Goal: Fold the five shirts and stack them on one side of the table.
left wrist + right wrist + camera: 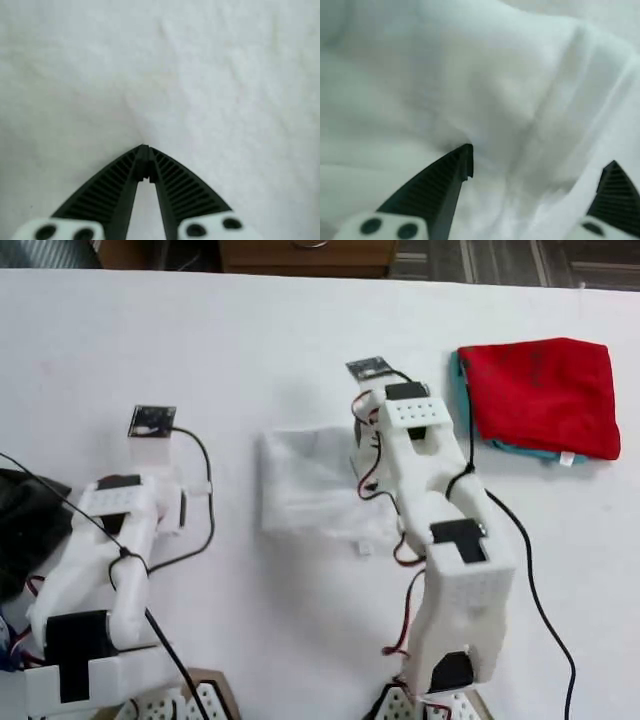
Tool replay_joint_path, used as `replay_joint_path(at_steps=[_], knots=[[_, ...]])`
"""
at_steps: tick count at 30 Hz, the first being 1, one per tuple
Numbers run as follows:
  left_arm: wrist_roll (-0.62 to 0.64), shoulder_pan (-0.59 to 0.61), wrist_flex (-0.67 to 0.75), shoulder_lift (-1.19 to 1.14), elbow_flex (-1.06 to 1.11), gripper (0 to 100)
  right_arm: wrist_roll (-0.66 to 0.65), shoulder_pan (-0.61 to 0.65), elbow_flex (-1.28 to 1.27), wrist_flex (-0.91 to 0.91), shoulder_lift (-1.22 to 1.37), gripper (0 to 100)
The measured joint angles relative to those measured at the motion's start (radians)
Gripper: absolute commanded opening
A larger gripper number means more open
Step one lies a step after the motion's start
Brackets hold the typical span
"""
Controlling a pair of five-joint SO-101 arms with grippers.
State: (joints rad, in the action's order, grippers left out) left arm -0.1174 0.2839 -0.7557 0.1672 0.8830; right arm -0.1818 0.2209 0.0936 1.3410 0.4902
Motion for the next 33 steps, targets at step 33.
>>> replay_joint_path(at_steps=[33], knots=[[0.0, 0.0, 0.0, 0.0, 0.0, 3, -0.233, -0.114, 0.595, 0.405, 0.091, 1.9]])
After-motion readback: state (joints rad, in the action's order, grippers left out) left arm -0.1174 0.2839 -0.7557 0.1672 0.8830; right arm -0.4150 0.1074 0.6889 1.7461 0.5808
